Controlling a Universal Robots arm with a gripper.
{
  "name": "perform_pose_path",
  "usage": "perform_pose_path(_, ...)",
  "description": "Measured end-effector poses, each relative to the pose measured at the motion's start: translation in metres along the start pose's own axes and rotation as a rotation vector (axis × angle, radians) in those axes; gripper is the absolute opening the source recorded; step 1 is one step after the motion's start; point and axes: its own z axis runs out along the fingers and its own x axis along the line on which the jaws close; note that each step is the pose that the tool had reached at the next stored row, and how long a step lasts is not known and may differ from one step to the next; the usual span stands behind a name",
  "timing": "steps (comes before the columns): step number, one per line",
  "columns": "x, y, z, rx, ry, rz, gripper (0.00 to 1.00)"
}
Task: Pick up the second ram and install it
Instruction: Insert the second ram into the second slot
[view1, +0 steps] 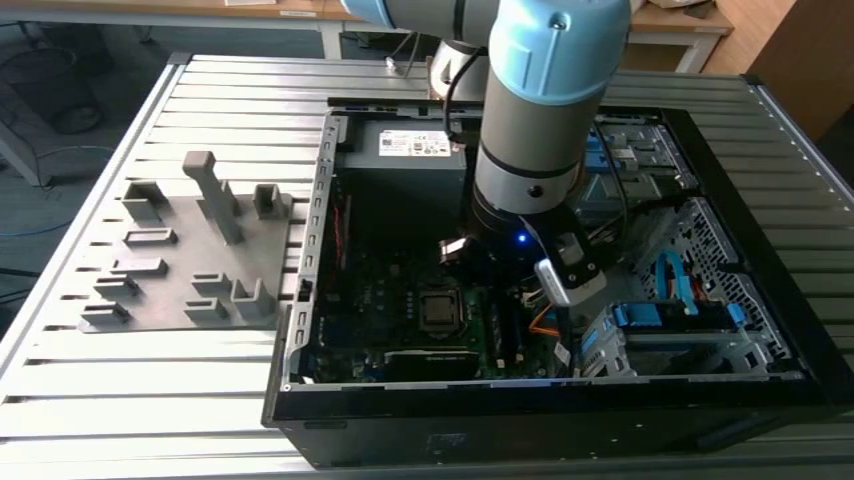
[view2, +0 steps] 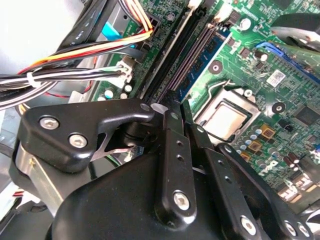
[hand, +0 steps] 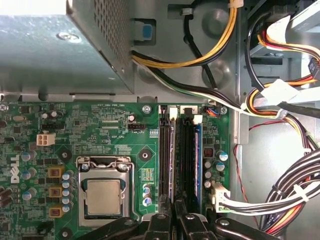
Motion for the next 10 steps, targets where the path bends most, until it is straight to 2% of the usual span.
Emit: perform_pose_path(10, -0.0007, 0.0004, 0.003, -0.0003, 0.0027, -0.014, 0.14)
